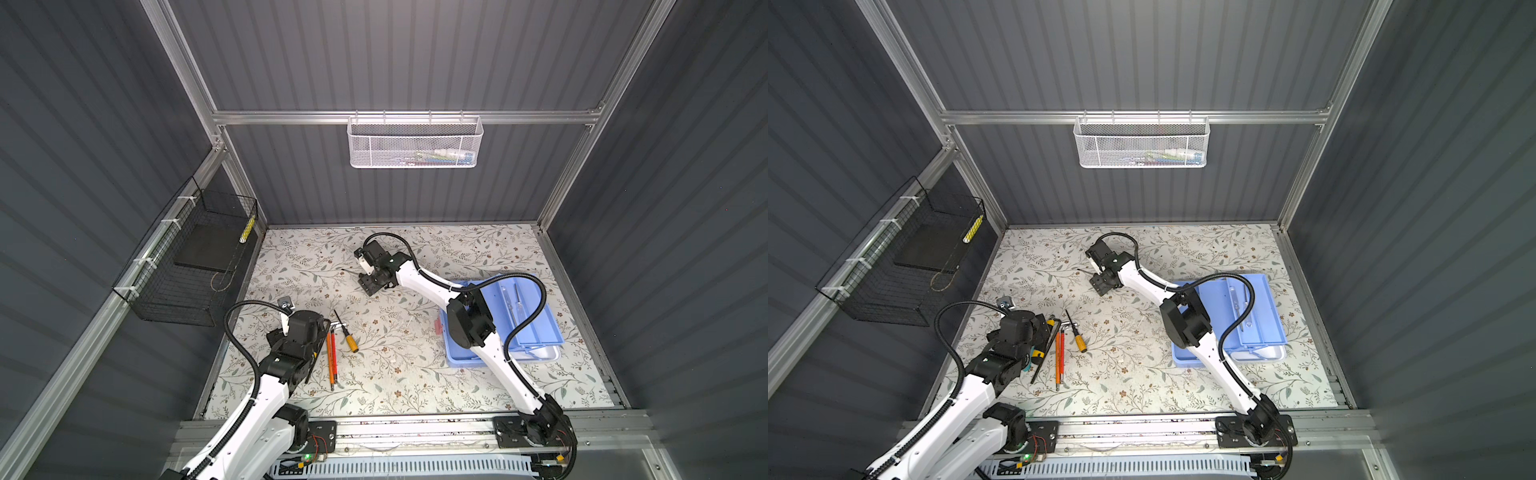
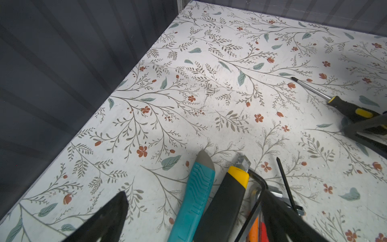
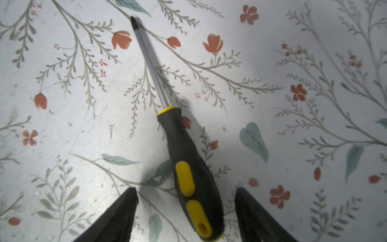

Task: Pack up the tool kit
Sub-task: 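Grasp the black-and-yellow screwdriver by its handle with the right gripper and lift, then carry the black-and-yellow screwdriver over the box and lower it into the compartment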

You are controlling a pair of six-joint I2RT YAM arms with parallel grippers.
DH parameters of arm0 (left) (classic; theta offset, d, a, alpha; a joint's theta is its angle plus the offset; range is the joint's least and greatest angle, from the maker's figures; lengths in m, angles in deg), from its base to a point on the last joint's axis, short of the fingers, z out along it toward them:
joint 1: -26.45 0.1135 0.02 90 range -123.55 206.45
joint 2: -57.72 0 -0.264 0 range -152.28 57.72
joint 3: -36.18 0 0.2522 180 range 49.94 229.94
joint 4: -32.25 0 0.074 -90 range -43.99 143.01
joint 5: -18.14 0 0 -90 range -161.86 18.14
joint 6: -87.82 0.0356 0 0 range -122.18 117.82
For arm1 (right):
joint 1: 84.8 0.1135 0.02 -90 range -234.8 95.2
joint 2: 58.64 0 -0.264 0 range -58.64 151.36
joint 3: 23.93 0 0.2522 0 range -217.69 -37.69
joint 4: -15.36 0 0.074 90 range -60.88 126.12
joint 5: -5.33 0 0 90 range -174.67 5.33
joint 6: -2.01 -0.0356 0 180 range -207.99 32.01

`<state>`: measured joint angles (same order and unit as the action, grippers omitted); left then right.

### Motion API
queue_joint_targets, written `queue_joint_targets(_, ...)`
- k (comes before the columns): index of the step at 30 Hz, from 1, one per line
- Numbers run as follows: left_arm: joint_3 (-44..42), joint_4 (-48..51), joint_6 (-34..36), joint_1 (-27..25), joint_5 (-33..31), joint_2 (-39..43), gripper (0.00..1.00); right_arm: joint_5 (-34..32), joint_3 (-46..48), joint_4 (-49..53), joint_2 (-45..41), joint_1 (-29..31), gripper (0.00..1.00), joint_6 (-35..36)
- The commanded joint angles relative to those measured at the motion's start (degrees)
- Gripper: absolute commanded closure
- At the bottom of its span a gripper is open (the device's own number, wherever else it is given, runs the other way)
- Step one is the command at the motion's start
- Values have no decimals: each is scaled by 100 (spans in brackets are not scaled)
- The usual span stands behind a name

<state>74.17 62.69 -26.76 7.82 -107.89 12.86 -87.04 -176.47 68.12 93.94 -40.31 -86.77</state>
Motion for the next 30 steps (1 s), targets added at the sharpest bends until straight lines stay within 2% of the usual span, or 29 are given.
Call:
queue_joint_targets(1,108,-30,46,41,-53,31,1,426,-271,47,201,-35,27,47)
queue_joint_targets(8,101,-18,41,44,-69,44,1,641,-307,95,242,-19,48,-227)
queue_joint_targets(23,77,1,32,43,-86,135,1,358,-389,330,195,7,79,-388)
queue_joint_targets(26,76,4,23,43,-88,136,1,377,-140,244,-110,-2,87,-491)
queue_joint_targets(30,80,13,6,45,-119,127,1,289,779,-109,-1048,-32,94,-456)
